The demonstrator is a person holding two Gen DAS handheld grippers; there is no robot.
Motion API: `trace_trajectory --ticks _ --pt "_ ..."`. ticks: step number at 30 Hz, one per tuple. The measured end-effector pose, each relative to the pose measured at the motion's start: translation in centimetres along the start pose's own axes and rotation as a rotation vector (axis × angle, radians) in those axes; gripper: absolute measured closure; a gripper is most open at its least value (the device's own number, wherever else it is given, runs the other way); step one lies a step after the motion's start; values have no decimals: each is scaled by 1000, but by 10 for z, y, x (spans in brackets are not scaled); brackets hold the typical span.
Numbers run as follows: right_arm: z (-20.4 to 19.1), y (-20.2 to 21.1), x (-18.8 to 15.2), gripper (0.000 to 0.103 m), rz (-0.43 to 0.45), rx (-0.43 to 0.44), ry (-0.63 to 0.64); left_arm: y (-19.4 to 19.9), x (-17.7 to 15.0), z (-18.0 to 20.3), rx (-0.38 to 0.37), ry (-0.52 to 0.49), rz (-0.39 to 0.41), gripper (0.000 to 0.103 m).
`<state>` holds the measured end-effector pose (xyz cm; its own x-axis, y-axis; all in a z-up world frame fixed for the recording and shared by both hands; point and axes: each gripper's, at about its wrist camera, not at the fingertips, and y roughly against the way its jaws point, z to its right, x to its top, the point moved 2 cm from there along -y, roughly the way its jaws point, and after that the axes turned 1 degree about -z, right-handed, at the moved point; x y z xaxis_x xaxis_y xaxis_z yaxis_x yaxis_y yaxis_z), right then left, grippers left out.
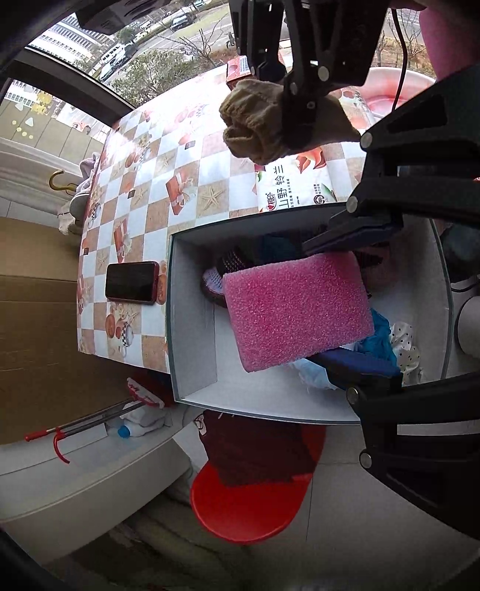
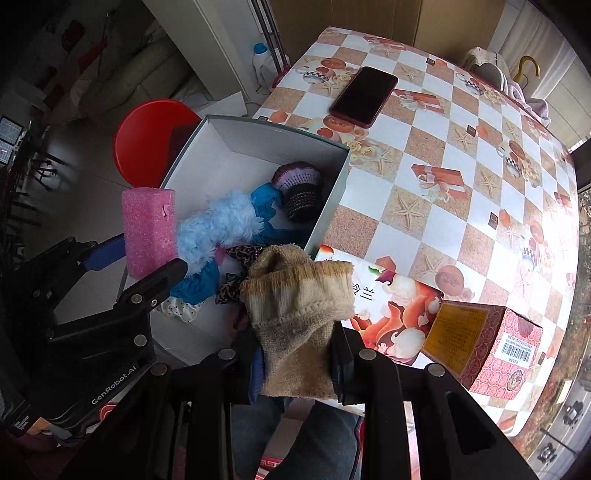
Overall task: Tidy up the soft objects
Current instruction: 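Lower the pink sponge into the box with the left tool while the right holds the sock above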
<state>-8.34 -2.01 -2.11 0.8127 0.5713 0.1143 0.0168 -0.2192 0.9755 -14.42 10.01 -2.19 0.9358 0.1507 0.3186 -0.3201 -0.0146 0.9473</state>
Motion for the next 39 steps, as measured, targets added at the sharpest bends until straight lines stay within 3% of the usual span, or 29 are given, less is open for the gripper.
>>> trace_trajectory --ticks 39 --pt "-25 -26 37 73 -42 46 34 -26 9 -33 48 88 -55 50"
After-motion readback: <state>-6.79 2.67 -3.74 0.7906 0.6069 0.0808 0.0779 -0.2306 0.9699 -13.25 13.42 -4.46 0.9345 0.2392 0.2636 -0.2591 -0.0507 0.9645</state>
